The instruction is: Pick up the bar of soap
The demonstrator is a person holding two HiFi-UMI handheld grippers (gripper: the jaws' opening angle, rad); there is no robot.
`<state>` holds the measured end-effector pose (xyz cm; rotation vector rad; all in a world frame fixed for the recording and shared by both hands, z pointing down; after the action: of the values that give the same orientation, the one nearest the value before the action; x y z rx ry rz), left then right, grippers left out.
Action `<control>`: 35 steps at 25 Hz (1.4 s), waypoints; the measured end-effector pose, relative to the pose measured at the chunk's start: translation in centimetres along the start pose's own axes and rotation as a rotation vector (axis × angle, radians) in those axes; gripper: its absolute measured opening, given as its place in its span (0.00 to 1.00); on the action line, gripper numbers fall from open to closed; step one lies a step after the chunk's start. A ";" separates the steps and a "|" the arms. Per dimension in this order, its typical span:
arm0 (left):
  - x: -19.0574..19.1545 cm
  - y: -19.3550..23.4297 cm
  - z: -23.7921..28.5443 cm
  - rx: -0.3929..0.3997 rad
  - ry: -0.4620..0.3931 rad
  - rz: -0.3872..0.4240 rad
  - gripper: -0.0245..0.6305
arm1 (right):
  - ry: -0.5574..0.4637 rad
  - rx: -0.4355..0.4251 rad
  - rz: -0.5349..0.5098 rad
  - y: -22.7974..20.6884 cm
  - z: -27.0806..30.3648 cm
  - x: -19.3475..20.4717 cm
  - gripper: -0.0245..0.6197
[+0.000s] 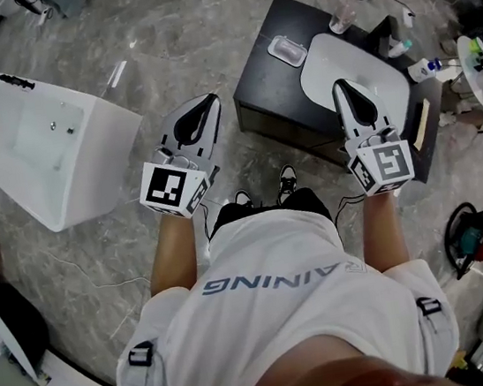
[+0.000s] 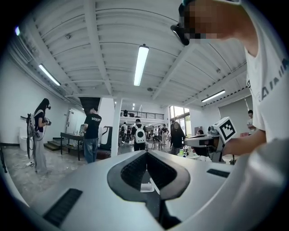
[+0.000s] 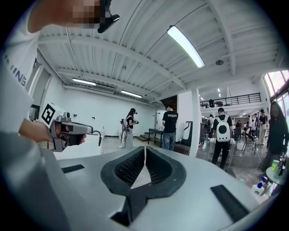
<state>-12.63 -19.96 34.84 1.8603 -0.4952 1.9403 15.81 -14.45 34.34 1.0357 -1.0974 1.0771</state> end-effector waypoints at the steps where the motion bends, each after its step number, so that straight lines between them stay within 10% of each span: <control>1: -0.1 -0.1 0.6 -0.008 0.003 0.002 0.05 | -0.001 -0.006 -0.001 -0.7 0.3 0.0 0.07; 12: 0.7 -2.0 7.0 -0.107 0.031 -0.035 0.05 | 0.167 -0.111 -0.187 -9.0 7.8 2.8 0.07; 26: 5.0 -0.3 5.2 -0.227 0.141 -0.124 0.05 | 0.635 -0.383 -0.336 -7.5 24.4 16.1 0.30; 35: 7.3 1.2 4.3 -0.295 0.178 -0.176 0.05 | 0.858 -0.411 -0.406 -6.1 30.8 22.9 0.32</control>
<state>-9.82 -22.88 42.33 1.4812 -0.5115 1.7866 19.88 -42.43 60.95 0.3560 -0.3520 0.7833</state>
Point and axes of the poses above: the fingertips, and each gripper's own axes: z forward along the fingers, y to its left, x out of its underside, the point moved 7 cm from there along -z, backward along the fingers, and after that the axes turned 8 degrees about x, right-handed, at the moved point
